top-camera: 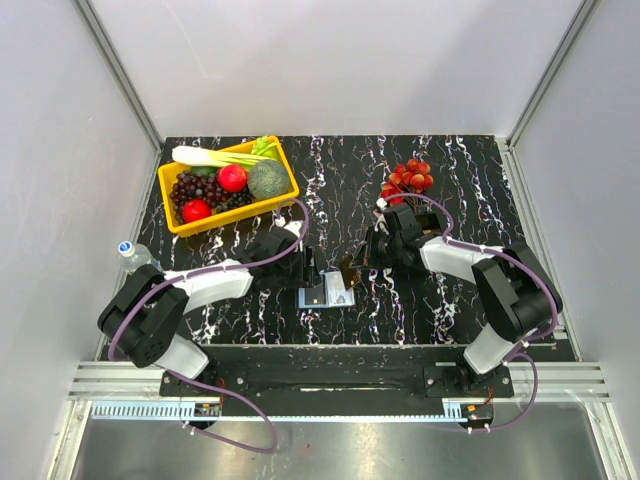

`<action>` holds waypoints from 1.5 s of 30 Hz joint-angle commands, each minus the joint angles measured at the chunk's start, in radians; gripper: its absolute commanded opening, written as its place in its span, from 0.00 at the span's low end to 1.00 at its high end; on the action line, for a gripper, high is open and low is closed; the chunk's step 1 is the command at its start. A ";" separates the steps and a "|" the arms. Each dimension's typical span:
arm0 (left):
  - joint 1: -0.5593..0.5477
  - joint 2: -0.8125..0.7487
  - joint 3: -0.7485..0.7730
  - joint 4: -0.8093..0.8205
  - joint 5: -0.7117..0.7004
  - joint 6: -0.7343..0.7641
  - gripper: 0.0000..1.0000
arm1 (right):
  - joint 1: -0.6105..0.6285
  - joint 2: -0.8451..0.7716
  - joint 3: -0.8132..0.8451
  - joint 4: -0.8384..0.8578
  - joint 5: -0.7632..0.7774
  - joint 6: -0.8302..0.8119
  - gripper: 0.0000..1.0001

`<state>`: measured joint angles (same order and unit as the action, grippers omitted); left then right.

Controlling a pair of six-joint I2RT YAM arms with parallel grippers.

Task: Put the credit cards into the card holder
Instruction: Turn over the card slot in the card holder.

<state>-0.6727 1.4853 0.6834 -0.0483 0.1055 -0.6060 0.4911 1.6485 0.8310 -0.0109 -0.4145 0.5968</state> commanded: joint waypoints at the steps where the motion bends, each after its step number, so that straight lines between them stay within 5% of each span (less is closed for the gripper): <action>1: -0.001 0.004 0.004 0.039 0.057 -0.006 0.62 | 0.010 0.002 0.025 0.035 -0.020 0.000 0.00; 29: -0.007 0.047 0.053 0.252 0.249 -0.120 0.58 | 0.010 -0.095 0.057 -0.075 0.115 -0.052 0.00; 45: -0.008 0.033 0.039 0.266 0.257 -0.138 0.56 | 0.108 -0.125 -0.075 -0.048 0.201 0.164 0.00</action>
<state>-0.6762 1.5341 0.7006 0.1608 0.3378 -0.7349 0.5552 1.5700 0.7956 -0.1066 -0.2996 0.6548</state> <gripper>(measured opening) 0.568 0.010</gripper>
